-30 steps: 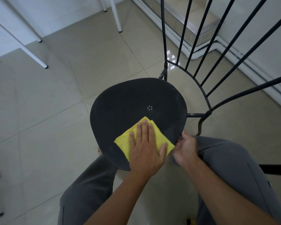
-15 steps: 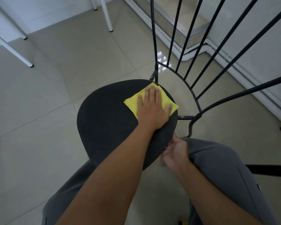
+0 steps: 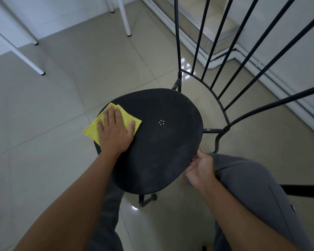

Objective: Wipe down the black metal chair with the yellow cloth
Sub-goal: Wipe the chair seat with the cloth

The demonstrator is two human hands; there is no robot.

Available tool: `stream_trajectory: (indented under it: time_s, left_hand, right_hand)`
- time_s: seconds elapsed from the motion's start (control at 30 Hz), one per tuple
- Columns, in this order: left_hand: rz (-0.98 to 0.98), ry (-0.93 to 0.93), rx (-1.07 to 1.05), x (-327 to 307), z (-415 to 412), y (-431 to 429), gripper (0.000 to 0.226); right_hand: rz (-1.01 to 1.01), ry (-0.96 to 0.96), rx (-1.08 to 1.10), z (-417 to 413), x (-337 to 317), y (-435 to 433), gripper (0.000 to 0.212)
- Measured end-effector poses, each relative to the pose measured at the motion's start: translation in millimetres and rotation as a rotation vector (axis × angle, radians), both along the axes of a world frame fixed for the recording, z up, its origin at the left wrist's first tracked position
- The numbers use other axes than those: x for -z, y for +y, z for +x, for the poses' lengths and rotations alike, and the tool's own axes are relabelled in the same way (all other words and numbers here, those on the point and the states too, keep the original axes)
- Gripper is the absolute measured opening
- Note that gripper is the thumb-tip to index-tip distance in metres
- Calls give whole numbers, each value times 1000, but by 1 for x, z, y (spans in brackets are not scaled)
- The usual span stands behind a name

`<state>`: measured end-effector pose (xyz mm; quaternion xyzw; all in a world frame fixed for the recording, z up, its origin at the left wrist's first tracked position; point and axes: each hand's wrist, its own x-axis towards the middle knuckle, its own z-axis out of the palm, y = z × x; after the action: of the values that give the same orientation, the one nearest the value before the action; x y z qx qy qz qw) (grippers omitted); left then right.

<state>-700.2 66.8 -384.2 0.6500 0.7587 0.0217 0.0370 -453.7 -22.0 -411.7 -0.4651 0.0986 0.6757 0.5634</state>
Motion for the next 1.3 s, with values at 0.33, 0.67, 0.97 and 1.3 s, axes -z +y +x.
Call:
stream_trajectory:
  time_s: [0.33, 0.67, 0.97, 1.3]
  left_hand:
    - [-23, 67, 86, -1, 11, -93, 81]
    - [-102, 75, 287, -7, 66, -122, 82]
    - [-96, -1, 365, -7, 127, -97, 80]
    - [-56, 0, 274, -2, 125, -32, 78]
  right_hand:
    - [-16, 21, 16, -1, -1, 1, 19]
    - [-11, 17, 33, -2, -5, 1, 24]
    - [-46, 50, -19, -2, -11, 0, 44]
    - [-27, 25, 1, -2, -14, -1, 22]
